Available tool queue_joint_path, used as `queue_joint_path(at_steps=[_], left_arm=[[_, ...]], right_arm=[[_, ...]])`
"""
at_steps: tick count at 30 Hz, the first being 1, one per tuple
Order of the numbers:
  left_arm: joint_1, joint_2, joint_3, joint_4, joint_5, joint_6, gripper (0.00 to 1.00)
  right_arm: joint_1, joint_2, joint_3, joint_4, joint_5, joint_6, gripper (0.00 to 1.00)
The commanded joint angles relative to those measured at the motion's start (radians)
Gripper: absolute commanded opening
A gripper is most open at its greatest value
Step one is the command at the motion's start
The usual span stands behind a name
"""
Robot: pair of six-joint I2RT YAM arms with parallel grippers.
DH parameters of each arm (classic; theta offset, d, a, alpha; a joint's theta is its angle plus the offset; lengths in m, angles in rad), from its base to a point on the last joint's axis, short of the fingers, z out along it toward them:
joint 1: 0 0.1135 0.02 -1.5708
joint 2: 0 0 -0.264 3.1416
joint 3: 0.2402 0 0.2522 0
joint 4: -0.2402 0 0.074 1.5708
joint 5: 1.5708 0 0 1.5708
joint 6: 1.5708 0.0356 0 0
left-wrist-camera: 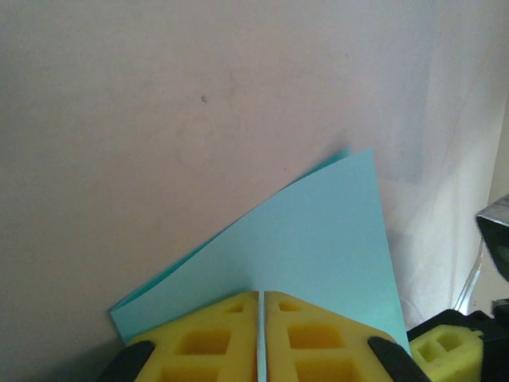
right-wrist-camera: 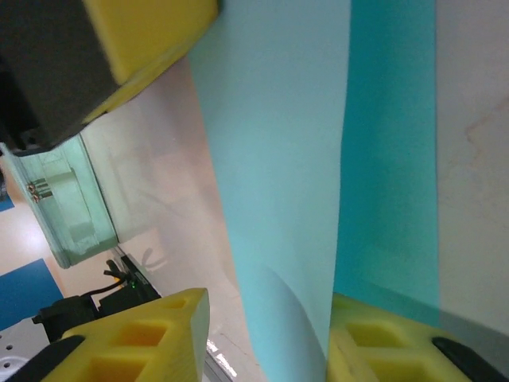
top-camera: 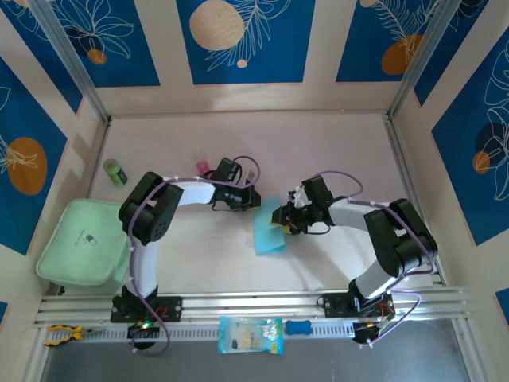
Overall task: Fold a paper plane with a square sheet of paper (pick it up from the middle)
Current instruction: Fold the triangle a second time at the center of the table.
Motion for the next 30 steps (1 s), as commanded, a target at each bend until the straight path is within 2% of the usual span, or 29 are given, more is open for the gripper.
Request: queue_joint_path(at_steps=[1,4,7,10,14,18,21,25,28,30], left_arm=[[0.005,-0.003,-0.031,-0.066,0.000,-0.012,0.12],[0.005,-0.040,-0.030,-0.049,0.015,-0.016,0.18],[0.002,-0.101,-0.035,-0.039,0.014,-0.009,0.30],[0.001,-0.172,-0.041,-0.046,-0.003,0.015,0.45],[0.001,-0.257,-0.051,-0.091,-0.052,0.060,0.57],[0.002,-0.320,-0.083,-0.115,-0.109,0.108,0.59],[0.001,-0.344,-0.102,-0.125,-0.131,0.135,0.59],[-0.024,-0.372,-0.091,-0.190,-0.130,0.216,0.58],[-0.076,-0.428,-0.101,-0.224,-0.208,0.288,0.57],[-0.112,-0.466,-0.122,-0.221,-0.260,0.317,0.57]], right_arm=[[-0.003,0.031,0.012,0.030,-0.039,-0.011,0.31],[-0.006,0.049,0.008,0.034,-0.021,-0.004,0.23],[-0.007,0.055,0.006,0.034,0.004,0.010,0.14],[-0.006,0.054,-0.003,0.049,0.047,0.055,0.09],[0.015,0.057,-0.019,0.113,0.100,0.160,0.06],[0.065,0.046,-0.009,0.090,0.222,0.275,0.07],[0.093,0.050,0.014,0.083,0.236,0.306,0.09],[0.092,0.049,0.042,0.049,0.201,0.247,0.16],[0.065,0.046,0.052,0.050,0.105,0.158,0.25],[0.041,0.055,0.069,0.034,0.040,0.102,0.26]])
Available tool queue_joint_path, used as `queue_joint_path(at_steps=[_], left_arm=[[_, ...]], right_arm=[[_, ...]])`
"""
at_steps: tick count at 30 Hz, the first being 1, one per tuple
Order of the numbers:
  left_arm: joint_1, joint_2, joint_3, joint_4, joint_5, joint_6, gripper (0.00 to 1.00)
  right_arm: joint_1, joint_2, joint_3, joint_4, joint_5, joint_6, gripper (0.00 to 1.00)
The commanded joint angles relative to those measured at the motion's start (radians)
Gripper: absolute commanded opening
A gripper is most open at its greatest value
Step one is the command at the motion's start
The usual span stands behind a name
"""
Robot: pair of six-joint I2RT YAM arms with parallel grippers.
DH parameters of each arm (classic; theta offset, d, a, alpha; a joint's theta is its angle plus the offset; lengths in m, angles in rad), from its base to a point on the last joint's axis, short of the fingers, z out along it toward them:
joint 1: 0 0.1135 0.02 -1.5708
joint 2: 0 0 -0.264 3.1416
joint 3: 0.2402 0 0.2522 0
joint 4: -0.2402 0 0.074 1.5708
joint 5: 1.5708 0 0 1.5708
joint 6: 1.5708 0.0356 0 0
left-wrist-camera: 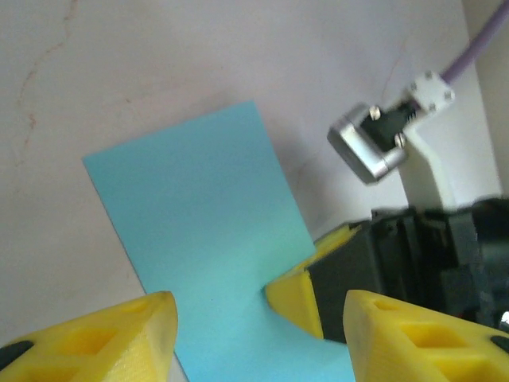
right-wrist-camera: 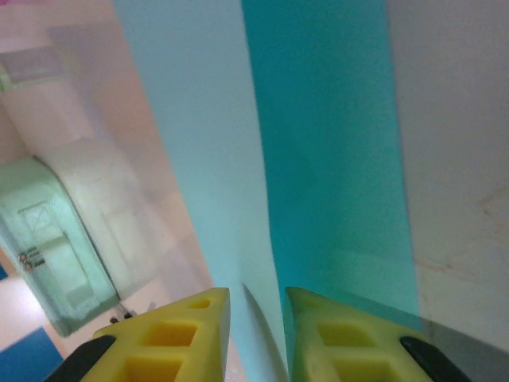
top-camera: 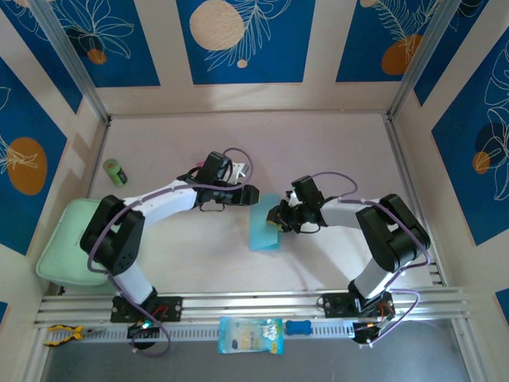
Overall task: Fold a paper plane with a square sheet of paper (pick it up from the middle)
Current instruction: Fold the triangle a second time at the center of the table.
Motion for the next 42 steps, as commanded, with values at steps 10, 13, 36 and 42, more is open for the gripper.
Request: queue_joint_path(at_steps=[10,13,36,42], left_arm=[[-0.172,-0.142,-0.167,0.149,-0.044,0.045,0.58],[-0.256,-0.145,-0.159,0.101,-0.164,0.106,0.59],[-0.618,0.082,0.020,-0.117,-0.815,0.367,0.73],[-0.618,0.107,0.037,-0.127,-0.832,0.360,0.68]], right_arm=[[-0.100,0.082,0.099,-0.080,-0.220,-0.197,0.17],[-0.100,0.094,0.103,-0.088,-0.213,-0.198,0.14],[-0.102,0.075,0.116,-0.147,-0.183,-0.178,0.11],[-0.103,0.074,0.117,-0.154,-0.179,-0.181,0.11]])
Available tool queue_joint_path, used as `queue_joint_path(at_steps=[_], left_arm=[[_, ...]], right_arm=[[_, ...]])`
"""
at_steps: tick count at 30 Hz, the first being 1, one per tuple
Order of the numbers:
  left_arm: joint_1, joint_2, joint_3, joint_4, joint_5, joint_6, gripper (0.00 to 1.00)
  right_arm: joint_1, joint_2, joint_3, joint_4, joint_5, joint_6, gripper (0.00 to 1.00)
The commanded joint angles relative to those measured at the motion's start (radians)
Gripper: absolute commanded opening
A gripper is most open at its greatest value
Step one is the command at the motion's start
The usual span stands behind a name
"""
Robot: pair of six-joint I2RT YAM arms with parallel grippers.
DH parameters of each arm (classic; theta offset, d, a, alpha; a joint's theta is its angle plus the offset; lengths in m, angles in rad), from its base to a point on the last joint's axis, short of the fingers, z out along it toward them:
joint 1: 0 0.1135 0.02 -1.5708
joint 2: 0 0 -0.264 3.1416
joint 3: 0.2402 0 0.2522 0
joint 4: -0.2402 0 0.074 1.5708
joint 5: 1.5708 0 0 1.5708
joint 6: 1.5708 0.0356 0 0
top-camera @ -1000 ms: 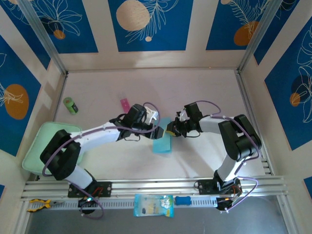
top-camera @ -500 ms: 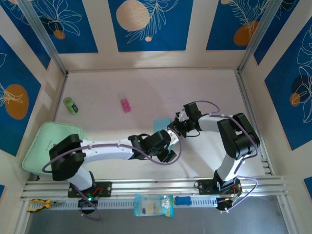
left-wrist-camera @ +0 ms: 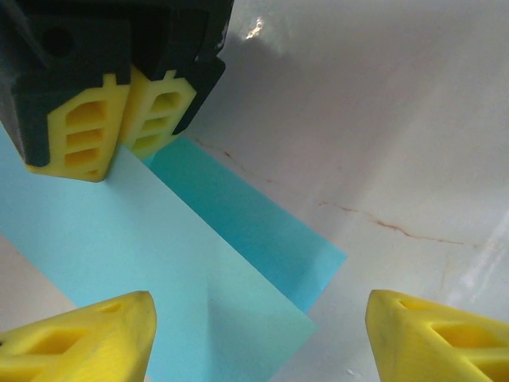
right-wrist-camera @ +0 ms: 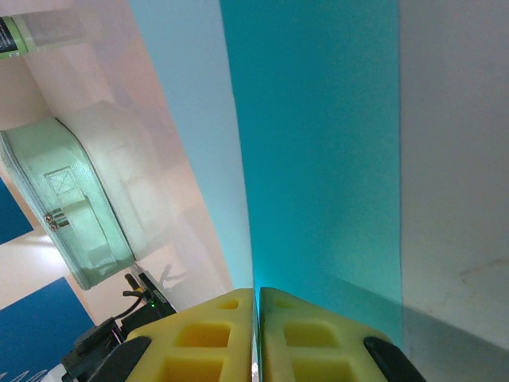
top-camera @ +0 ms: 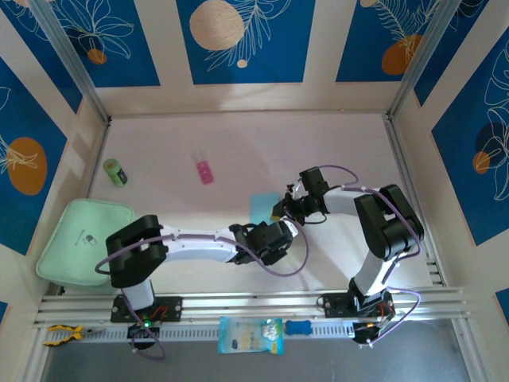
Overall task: Fold a paper plane with a square sheet of paper (pick it up from the middle)
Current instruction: Fold the triangle a second time at the center of the table.
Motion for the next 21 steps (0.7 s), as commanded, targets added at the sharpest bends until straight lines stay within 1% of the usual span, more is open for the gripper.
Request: queue_joint_path(at_steps=[1,5,9,14,16,21], left_arm=[[-0.007,0.016,0.035,-0.034,-0.043,0.009,0.66],[-0.007,0.007,0.027,-0.030,-0.038,0.010,0.54],[-0.007,-0.004,0.021,-0.038,-0.046,0.014,0.44],[-0.003,-0.022,0.008,-0.032,-0.046,0.011,0.27],[-0.003,-0.022,0.008,-0.033,-0.041,0.011,0.22],[0.009,-0.031,0.008,-0.041,-0.027,-0.010,0.06]], right_arm=[[-0.003,-0.016,0.015,-0.036,-0.005,-0.003,0.11],[-0.003,-0.017,0.015,-0.033,-0.006,0.001,0.12],[-0.005,-0.018,0.017,-0.035,-0.004,0.000,0.12],[-0.006,-0.021,0.017,-0.035,-0.002,-0.001,0.12],[-0.006,-0.019,0.017,-0.036,-0.003,-0.002,0.12],[-0.008,-0.027,0.012,-0.035,-0.003,-0.003,0.12]])
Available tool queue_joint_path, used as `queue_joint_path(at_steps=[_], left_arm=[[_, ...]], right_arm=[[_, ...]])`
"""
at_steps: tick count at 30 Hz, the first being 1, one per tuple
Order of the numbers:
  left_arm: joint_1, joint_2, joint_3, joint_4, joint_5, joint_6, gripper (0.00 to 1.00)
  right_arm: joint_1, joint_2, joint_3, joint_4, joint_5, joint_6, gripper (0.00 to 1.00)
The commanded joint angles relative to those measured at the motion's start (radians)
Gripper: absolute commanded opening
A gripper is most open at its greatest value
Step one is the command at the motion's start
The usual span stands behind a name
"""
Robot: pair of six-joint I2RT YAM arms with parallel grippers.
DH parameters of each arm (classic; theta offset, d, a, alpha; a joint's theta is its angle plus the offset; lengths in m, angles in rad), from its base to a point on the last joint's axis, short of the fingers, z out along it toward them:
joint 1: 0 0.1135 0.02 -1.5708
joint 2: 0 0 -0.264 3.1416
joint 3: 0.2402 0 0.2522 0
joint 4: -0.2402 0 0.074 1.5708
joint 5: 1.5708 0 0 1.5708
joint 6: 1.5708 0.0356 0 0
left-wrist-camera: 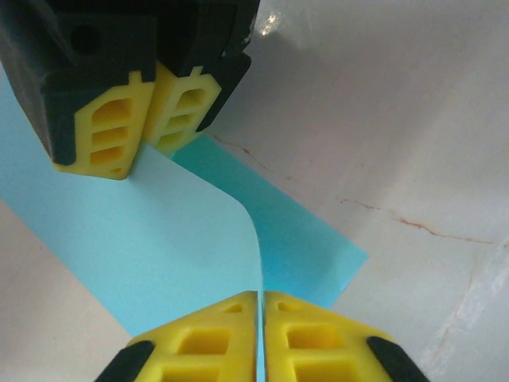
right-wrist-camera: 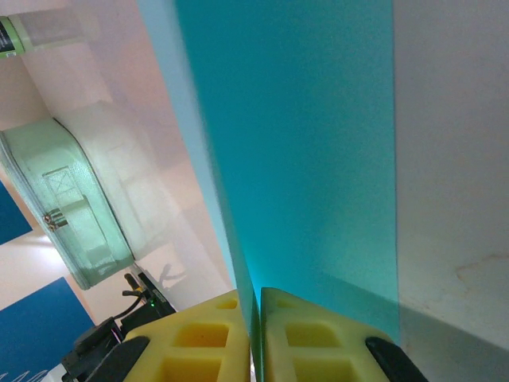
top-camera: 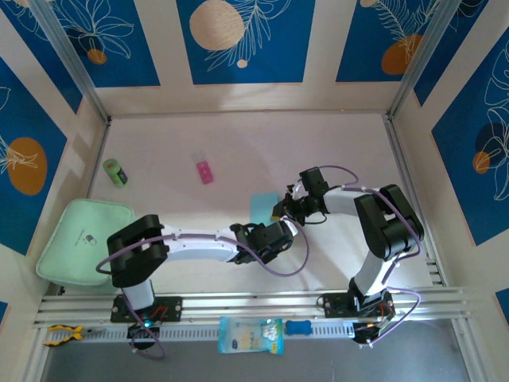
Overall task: Fold a paper plane with a square sheet of paper (pick it up from the middle)
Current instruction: Fold the triangle a second time at the center of the table.
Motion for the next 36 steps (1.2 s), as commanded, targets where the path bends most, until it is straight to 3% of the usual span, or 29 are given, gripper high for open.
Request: queue_joint_path(at_steps=[1,6,11,16,26,32,36], left_arm=[[0.013,-0.037,0.001,-0.027,0.015,-0.023,0.02],[0.079,-0.077,-0.015,-0.005,0.191,-0.072,0.00],[0.192,-0.119,-0.067,0.073,0.453,-0.158,0.00],[0.263,-0.127,-0.105,0.122,0.604,-0.194,0.00],[0.313,-0.119,-0.130,0.148,0.667,-0.221,0.00],[0.317,-0.106,-0.124,0.128,0.665,-0.207,0.06],[0.318,-0.095,-0.114,0.112,0.664,-0.197,0.10]], right_arm=[[-0.006,-0.028,0.011,-0.029,-0.002,-0.005,0.12],[-0.021,-0.082,-0.012,-0.054,0.052,-0.002,0.18],[-0.066,-0.233,-0.089,-0.096,0.135,0.024,0.35],[-0.071,-0.361,-0.190,-0.084,0.139,0.081,0.36],[0.096,-0.383,-0.297,0.068,0.118,0.208,0.09],[0.134,-0.299,-0.280,0.178,0.097,0.247,0.07],[0.138,-0.303,-0.270,0.157,0.123,0.248,0.07]])
